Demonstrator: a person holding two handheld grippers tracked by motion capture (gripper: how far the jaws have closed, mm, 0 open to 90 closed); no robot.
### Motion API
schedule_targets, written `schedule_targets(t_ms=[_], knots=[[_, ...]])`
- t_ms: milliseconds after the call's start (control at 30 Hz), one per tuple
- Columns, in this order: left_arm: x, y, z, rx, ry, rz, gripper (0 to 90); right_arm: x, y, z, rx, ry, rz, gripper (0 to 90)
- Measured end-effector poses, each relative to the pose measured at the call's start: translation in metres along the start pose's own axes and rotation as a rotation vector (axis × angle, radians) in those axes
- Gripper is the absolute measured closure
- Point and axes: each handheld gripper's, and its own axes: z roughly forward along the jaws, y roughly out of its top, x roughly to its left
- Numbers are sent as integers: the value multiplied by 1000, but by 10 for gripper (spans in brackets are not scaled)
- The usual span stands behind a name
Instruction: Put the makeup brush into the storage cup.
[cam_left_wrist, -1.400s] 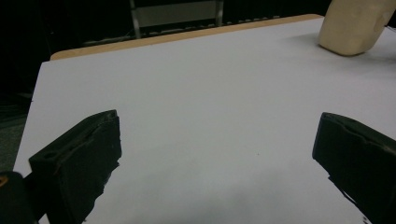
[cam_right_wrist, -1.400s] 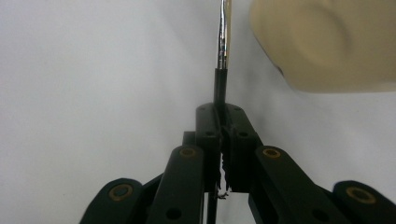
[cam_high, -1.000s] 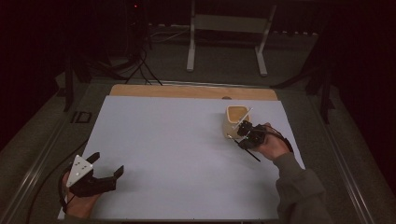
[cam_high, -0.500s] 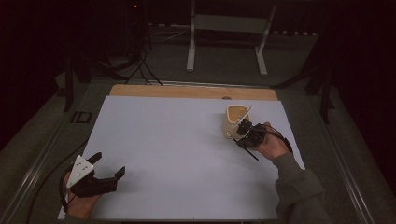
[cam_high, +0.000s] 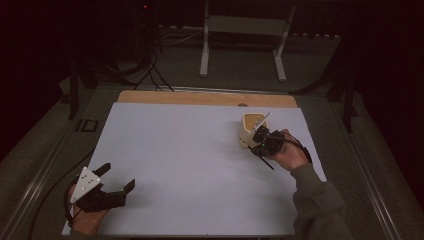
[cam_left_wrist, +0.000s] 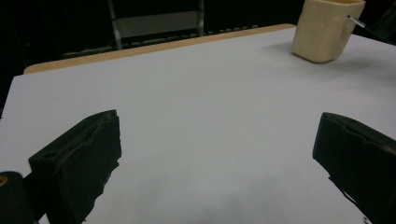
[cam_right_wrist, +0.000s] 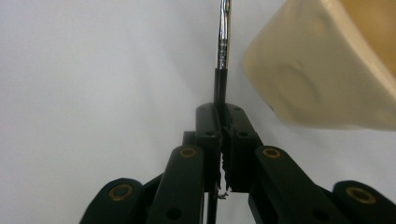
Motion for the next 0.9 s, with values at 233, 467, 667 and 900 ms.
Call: schedule_targets(t_ms=[233, 467, 667, 900], knots=[[0, 0, 0, -14, -6, 0, 23, 0, 1, -4, -33, 2, 10, 857], [-1, 0, 0, -14, -14, 4, 31, 0, 2, -5, -57, 6, 20, 857], [-1, 0, 0, -12, -16, 6, 39, 0, 3, -8, -85, 4, 21, 857], [-1, 0, 1, -2, -15, 2, 37, -1, 3, -14, -123, -3, 30, 857]])
